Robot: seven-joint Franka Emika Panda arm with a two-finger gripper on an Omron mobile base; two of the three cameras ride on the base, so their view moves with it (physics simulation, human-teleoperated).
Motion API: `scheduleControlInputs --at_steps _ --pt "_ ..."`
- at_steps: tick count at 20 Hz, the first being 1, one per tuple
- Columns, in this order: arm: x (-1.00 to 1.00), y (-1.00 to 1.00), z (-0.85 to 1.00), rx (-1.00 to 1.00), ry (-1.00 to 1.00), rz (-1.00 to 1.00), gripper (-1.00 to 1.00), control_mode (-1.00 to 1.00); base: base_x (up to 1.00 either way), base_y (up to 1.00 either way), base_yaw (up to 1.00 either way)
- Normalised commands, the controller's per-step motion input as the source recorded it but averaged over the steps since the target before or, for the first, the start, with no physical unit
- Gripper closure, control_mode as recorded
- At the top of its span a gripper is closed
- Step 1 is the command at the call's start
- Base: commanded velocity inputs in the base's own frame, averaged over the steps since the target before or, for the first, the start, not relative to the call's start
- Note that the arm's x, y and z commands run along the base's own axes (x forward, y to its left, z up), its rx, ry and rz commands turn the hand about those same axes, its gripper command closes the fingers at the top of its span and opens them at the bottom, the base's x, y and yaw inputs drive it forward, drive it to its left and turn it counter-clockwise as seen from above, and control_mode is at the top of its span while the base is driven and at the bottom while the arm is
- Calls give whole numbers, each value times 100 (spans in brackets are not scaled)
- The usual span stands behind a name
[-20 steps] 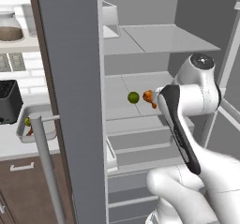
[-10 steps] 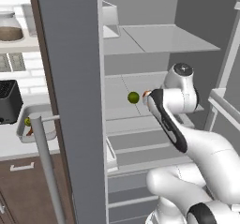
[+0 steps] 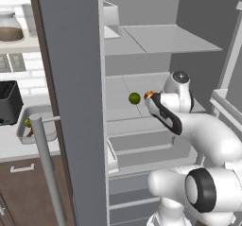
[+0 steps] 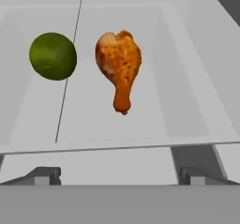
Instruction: Place one lime and one chicken drumstick in each tupperware on the nearby counter, to pack two identical lunches.
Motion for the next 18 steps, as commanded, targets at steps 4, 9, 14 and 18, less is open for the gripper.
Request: scheduleControlInputs --at_steps 4,9,14,18 --pt "60 -9 0 0 0 0 -100 -100 0 0 0" --pt "52 -5 0 1 2 0 -100 -100 0 0 0" --pt "38 -1 -22 3 0 0 -100 -100 0 0 0" --pt "38 0 -52 0 0 0 -100 -100 0 0 0"
